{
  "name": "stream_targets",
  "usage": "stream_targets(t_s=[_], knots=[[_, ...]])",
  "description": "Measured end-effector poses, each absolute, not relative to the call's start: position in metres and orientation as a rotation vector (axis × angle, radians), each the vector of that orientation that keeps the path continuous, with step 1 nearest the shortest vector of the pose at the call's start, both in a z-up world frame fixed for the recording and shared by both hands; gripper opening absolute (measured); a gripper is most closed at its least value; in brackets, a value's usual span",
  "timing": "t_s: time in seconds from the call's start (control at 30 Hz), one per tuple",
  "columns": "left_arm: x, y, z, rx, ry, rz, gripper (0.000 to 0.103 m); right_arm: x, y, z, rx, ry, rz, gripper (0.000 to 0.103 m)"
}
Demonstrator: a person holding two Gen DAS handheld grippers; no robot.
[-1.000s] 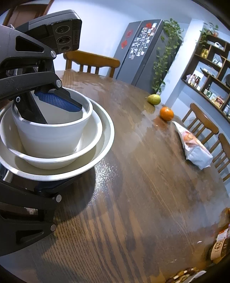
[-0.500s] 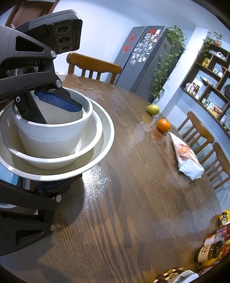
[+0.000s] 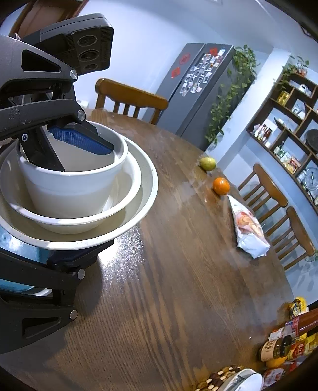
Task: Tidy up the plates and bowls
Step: 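Carry the dish stack across the table with both grippers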
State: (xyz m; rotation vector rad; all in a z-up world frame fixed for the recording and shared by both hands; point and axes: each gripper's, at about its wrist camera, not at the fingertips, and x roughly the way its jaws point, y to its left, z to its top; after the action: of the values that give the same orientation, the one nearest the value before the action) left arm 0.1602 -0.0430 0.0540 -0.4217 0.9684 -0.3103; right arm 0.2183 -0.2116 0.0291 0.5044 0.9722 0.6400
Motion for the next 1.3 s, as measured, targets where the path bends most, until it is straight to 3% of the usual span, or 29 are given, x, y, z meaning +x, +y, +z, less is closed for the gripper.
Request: stream_targets(t_s=[1.3], knots=[[0.098,-0.050,0.052,-0.408,0.952,-0.382,0.077,0.152,-0.224,0.033,0.497,0.916,0.595,0.070]])
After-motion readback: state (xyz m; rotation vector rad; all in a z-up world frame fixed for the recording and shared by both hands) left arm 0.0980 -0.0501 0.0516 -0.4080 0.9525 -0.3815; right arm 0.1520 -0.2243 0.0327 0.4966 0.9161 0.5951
